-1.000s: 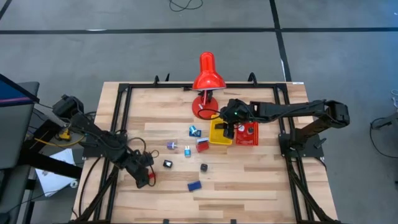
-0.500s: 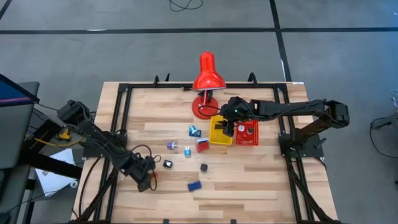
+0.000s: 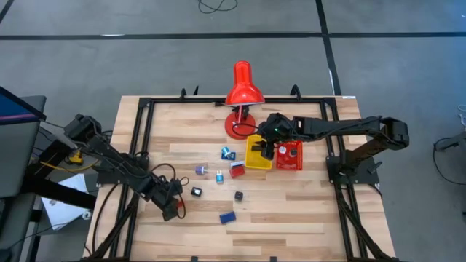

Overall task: Pick & Place Office items
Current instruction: Put the bottom red digital clock into the yellow bin

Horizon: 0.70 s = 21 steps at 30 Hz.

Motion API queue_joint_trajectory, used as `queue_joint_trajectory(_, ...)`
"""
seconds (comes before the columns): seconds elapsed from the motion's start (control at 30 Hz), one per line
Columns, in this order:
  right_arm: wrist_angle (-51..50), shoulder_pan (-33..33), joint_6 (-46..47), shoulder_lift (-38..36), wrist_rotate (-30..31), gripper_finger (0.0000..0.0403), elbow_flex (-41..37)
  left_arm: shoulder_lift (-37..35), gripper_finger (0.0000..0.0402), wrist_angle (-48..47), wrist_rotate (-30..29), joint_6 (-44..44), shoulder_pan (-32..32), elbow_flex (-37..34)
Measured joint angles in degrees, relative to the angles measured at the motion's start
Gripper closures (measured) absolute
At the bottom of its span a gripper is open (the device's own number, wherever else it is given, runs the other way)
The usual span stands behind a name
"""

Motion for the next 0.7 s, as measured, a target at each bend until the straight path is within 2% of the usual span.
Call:
queue_joint_trajectory(0.4,0.0,0.0,0.0,0.0,0.0,0.0227,0.0,2.6,0.0168,-0.7,0.6,0.5,0.0,0.1)
queue_joint_trajectory(0.7,5.1,2.8,1.5,0.0,-0.4,0.0226,0.0,2.7,0.0278,0.7,0.6,0.5,1.0,0.1)
